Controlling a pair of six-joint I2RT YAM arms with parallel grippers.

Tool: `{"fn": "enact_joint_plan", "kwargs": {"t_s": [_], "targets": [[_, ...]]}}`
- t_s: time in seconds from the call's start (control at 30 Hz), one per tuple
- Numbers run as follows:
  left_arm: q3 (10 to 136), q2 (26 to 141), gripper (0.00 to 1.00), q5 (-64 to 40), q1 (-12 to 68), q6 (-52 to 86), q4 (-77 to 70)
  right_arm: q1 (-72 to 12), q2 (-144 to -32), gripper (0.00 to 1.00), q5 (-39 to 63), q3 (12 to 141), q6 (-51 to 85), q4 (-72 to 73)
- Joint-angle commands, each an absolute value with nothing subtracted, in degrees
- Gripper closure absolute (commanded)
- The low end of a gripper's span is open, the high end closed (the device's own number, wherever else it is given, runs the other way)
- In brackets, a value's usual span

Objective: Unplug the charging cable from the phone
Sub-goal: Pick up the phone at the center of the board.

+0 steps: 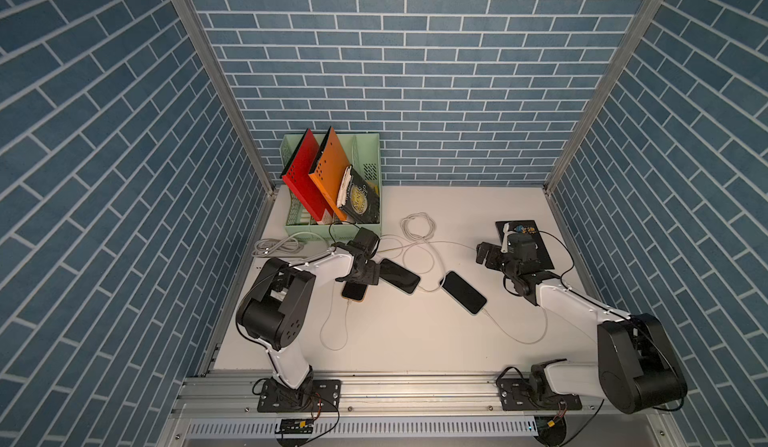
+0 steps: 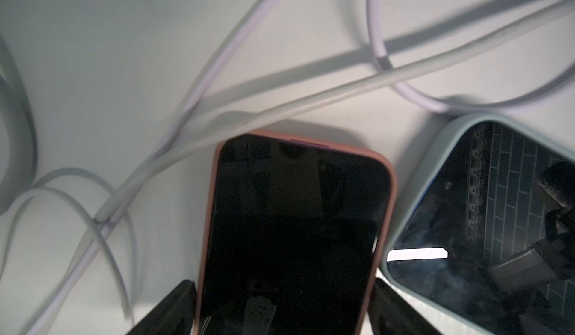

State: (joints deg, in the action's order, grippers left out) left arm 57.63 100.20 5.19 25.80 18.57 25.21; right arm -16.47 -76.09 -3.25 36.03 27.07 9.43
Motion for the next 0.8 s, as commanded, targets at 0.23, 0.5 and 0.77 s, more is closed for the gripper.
{"fn": "enact_joint_plan", "kwargs": {"t_s": [0.23, 0.5, 0.77], "targets": [[58.5, 103.6, 0.34, 4.7, 26.1, 16.1, 29.9, -16.8, -77.0, 0.0, -4.2, 38.6, 28.4, 10.0], [59.6, 103.4, 0.7, 6.9, 26.1, 15.8, 31.7, -16.8, -77.5, 0.0, -4.0, 38.9, 28.5, 10.2], [63.7, 100.9, 0.86, 9.6, 26.0, 15.6, 34.9, -16.8, -77.5, 0.0, -3.7, 38.9, 28.6, 10.3]]}}
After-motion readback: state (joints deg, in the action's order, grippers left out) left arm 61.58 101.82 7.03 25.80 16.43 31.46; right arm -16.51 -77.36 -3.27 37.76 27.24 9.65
